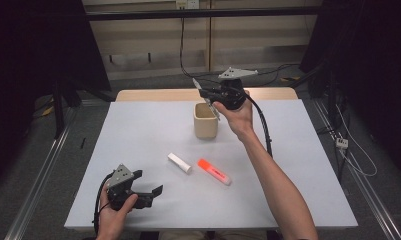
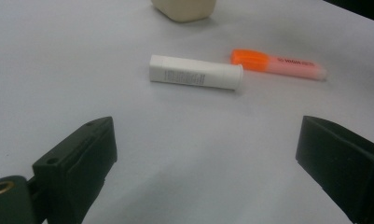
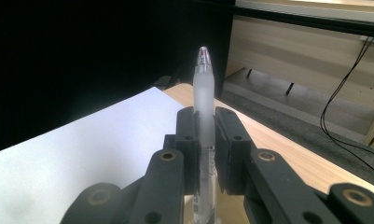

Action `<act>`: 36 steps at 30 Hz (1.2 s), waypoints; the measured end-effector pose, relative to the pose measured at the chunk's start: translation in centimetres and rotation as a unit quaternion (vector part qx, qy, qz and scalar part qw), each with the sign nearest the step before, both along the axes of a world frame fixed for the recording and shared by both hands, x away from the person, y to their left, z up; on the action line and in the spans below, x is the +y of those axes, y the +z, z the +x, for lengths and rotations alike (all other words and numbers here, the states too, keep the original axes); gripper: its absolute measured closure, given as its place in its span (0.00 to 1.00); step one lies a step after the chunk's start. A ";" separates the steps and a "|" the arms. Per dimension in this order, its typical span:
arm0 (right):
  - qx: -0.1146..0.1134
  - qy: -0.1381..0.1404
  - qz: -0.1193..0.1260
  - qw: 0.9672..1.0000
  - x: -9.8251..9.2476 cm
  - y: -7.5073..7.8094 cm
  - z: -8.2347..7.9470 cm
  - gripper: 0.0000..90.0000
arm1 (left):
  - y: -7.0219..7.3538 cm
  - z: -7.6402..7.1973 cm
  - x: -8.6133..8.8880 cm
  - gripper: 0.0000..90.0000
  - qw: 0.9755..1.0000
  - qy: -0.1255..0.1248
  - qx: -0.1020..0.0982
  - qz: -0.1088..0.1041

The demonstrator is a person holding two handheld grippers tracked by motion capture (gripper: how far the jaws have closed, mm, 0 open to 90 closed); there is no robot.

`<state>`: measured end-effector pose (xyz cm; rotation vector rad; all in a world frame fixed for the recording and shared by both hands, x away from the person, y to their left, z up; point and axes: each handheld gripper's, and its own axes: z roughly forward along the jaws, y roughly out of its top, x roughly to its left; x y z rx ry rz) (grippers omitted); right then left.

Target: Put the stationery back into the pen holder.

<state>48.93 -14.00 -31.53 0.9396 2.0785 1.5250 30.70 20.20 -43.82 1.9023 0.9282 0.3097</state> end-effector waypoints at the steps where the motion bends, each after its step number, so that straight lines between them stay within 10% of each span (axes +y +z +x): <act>1: 0.000 -0.002 0.001 1.000 0.0 0.0 0.2 0.90 | 0.0 0.0 0.0 0.06 1.000 0.001 0.000 -0.001; 36: 0.009 -0.013 -0.023 1.000 2.3 -1.6 4.1 0.90 | 0.0 -0.1 0.1 0.06 1.000 -0.003 0.003 -0.002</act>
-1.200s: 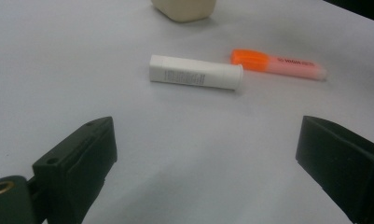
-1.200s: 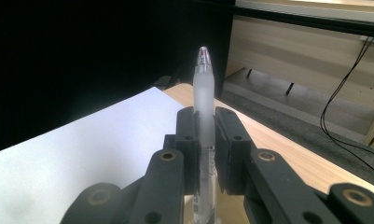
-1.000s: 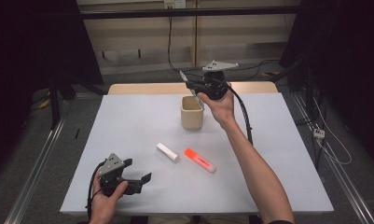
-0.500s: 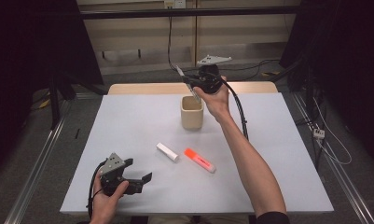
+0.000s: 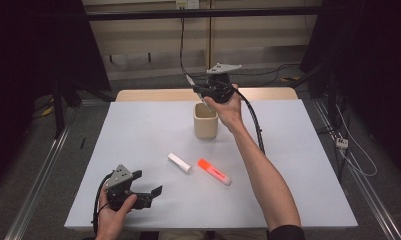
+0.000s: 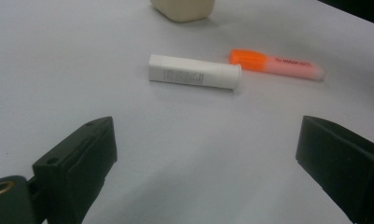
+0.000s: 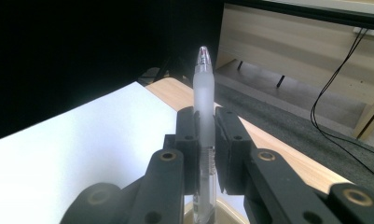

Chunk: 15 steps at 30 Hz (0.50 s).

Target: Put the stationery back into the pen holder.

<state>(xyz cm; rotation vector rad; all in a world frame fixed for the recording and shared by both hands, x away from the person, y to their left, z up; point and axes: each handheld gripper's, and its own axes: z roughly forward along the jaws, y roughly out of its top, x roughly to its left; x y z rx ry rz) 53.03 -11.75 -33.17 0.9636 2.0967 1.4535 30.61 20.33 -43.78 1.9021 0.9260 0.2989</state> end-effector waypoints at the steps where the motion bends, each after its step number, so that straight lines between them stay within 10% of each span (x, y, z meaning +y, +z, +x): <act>1: 0.001 0.001 -0.002 1.000 0.0 -0.2 0.1 0.90 | 0.0 0.0 0.0 0.06 1.000 0.000 0.000 0.000; 15: 0.004 -0.013 0.007 1.000 -0.7 -1.9 0.0 0.90 | 0.0 0.0 -0.1 0.06 1.000 -0.001 0.000 0.000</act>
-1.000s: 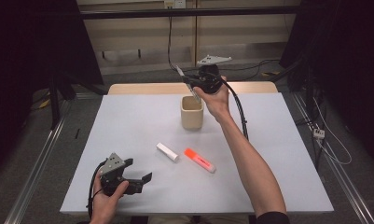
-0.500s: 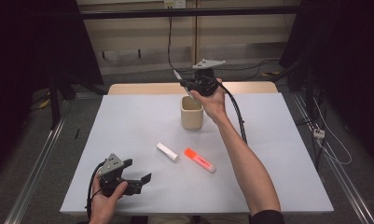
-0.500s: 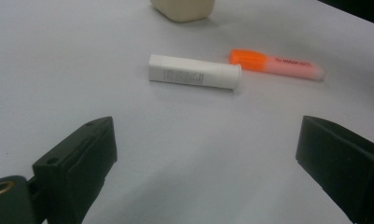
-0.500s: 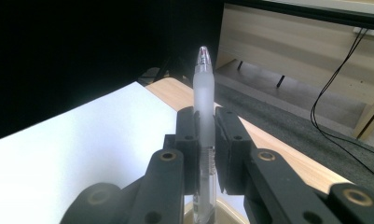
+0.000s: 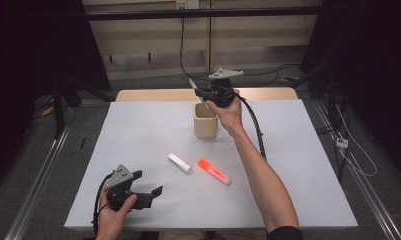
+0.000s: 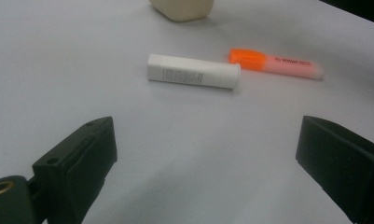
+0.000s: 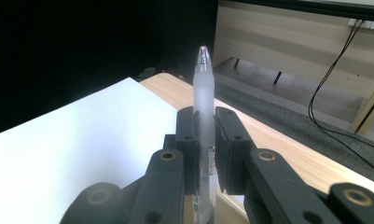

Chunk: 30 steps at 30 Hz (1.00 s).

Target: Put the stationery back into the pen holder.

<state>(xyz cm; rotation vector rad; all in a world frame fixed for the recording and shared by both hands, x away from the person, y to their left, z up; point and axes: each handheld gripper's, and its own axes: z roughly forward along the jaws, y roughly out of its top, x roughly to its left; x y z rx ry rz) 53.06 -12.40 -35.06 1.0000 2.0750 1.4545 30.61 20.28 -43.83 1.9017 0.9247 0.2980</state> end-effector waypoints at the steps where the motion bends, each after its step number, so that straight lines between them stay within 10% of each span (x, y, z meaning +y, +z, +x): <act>1: 0.000 0.000 -0.001 1.000 0.0 -0.1 0.0 0.90 | 0.0 0.0 0.0 0.06 1.000 0.002 -0.001 -0.002; 20: 0.004 0.001 -0.009 1.000 -0.1 -2.0 0.0 0.90 | 0.1 -0.1 0.1 0.06 1.000 0.000 -0.004 -0.003; 30: 0.009 -0.009 -0.003 1.000 -0.9 -1.8 -0.4 0.60 | 0.1 -0.1 -0.3 0.06 1.000 -0.002 -0.006 0.000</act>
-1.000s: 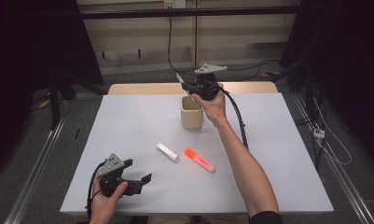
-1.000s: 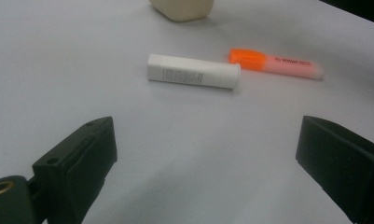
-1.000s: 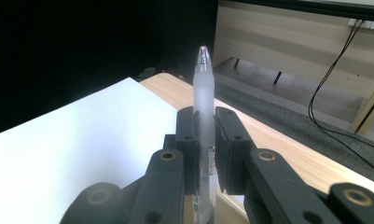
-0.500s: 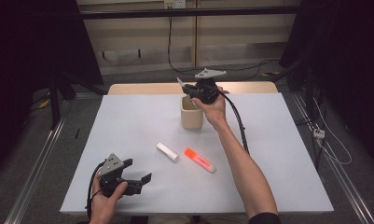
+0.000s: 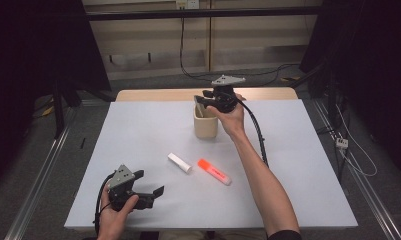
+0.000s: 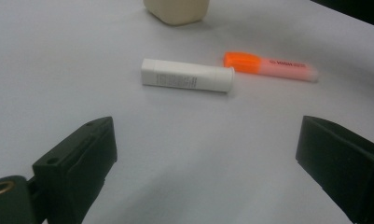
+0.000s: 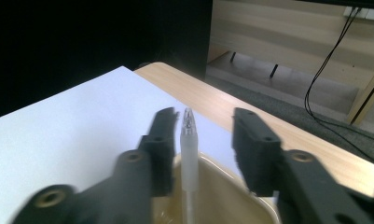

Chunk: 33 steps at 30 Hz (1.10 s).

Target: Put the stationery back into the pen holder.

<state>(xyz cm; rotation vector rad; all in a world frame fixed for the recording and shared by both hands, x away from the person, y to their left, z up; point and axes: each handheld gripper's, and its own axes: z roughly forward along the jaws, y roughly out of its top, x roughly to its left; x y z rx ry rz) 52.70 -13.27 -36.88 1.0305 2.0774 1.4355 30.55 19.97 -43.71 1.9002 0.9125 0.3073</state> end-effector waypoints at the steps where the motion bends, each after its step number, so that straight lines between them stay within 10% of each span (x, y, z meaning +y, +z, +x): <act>1: 0.002 -0.002 0.004 1.000 -0.1 0.1 -0.1 0.59 | 0.0 0.0 0.0 0.06 1.000 0.000 0.000 0.000; 33: 0.036 0.015 -0.035 0.999 -1.7 0.2 -5.2 0.23 | -0.2 0.1 0.2 0.06 1.000 0.004 0.008 0.000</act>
